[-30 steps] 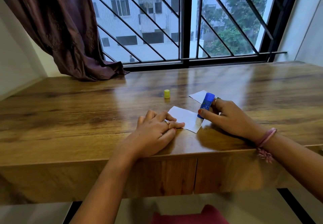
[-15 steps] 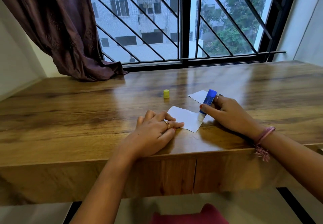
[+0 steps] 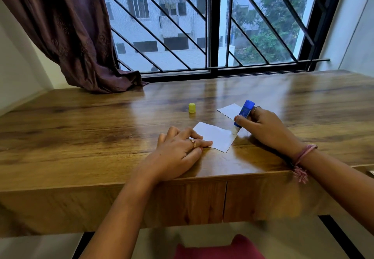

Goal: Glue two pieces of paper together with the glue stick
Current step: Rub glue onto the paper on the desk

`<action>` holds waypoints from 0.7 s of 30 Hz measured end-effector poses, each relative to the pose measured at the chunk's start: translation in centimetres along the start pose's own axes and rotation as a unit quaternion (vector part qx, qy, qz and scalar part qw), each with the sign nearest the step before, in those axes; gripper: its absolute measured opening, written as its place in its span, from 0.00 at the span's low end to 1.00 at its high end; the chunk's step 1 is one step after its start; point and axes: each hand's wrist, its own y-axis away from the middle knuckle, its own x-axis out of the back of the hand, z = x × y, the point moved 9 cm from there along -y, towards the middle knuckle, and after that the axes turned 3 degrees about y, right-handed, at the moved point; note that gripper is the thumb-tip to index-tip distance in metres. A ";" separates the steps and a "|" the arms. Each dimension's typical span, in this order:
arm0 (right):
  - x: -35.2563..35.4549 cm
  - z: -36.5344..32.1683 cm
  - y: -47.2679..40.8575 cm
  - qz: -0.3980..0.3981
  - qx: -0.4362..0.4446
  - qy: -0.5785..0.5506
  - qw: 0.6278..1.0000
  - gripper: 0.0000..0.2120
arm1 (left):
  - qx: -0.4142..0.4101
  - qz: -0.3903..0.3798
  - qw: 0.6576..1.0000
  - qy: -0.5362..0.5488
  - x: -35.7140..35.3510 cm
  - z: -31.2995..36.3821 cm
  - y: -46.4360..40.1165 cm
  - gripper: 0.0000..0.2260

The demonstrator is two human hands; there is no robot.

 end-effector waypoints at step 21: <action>-0.2 2.6 -0.2 0.003 -0.123 -0.329 0.936 0.08 | -0.020 -0.017 0.999 -0.024 -0.5 0.1 -0.1 0.18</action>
